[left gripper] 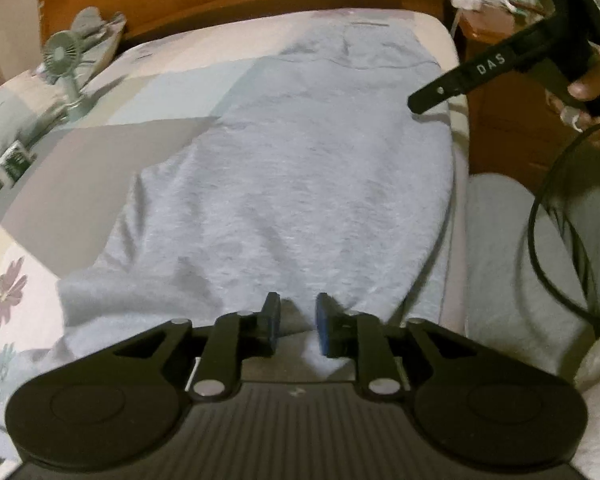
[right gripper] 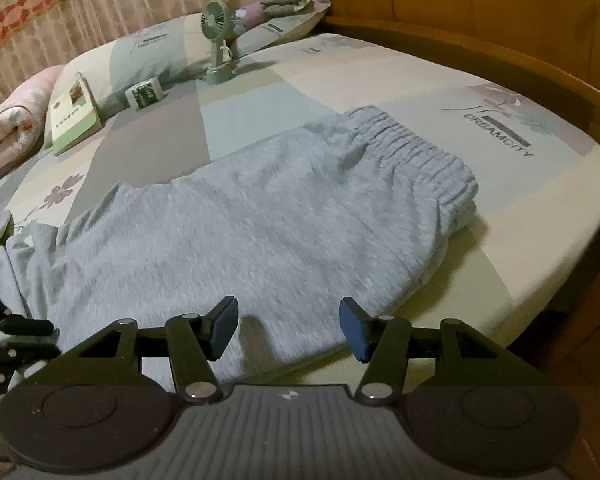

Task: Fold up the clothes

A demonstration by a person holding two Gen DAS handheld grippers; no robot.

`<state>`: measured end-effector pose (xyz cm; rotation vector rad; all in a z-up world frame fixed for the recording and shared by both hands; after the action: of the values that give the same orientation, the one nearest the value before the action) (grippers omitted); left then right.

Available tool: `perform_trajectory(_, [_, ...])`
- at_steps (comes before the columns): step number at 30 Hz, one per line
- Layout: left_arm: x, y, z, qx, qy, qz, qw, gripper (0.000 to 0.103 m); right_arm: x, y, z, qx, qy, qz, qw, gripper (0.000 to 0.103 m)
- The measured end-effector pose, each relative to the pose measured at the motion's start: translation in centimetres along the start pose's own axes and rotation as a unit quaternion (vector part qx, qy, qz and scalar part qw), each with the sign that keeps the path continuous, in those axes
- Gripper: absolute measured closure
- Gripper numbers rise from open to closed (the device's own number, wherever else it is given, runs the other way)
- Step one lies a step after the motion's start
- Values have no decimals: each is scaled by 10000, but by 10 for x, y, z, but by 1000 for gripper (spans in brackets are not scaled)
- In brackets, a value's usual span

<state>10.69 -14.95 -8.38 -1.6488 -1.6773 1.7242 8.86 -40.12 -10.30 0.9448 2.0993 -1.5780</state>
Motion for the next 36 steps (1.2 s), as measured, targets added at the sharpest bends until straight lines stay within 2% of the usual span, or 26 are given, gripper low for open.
perform_trajectory(2, [0, -11, -1, -122, -83, 132, 9998, 64, -3, -3, -14, -106, -98, 59, 9999, 38])
perform_trajectory(5, [-1, -18, -3, -217, -229, 235, 9992, 61, -4, -5, -36, -405, -258, 83, 9988, 31])
perform_trajectory(9, [13, -17, 2, -188, -353, 39, 9992, 58, 13, 16, -56, -500, -433, -350, 9972, 30])
perform_trajectory(13, [32, -23, -6, -240, -720, -122, 9970, 52, 24, 20, -66, -476, -712, -416, 9955, 15])
perform_trajectory(16, [46, -45, -17, -378, -1069, -37, 9935, 39, 23, 16, -69, -428, -675, -473, 9957, 14])
perform_trajectory(17, [51, -51, -22, -425, -1204, 0, 9918, 32, 22, 15, -70, -425, -635, -493, 9959, 14])
perform_trajectory(21, [83, -71, -47, -540, -1861, 51, 9810, 30, 22, 15, -73, -424, -493, -524, 9965, 13])
perform_trajectory(23, [103, -73, -61, -544, -2342, 2, 9707, 30, 22, 15, -76, -412, -429, -528, 9968, 13])
perform_trajectory(25, [123, -70, -77, -471, -2942, 18, 9546, 31, 22, 15, -78, -401, -366, -533, 9971, 13])
perform_trajectory(27, [140, -67, -92, -236, -3514, 140, 9358, 31, 23, 13, -79, -440, -241, -538, 9973, 13])
perform_trajectory(30, [163, -60, -112, 123, -4289, 362, 9026, 31, 23, 9, -81, -435, -129, -530, 9976, 13])
perform_trajectory(36, [191, -54, -145, 197, -5004, 841, 8615, 31, 21, 7, -83, -337, -28, -504, 9982, 13])
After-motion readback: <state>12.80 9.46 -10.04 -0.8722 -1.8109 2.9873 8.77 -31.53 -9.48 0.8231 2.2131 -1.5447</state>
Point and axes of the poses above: each gripper's, at about its wrist camera, not at the fingertips, and y roughly the way its jaws point, z to its right, x to its underside, the point moved 1 cm from there along y, roughly the way its jaws point, and after that the axes turned 10 degrees about y, right-handed, at the moved point
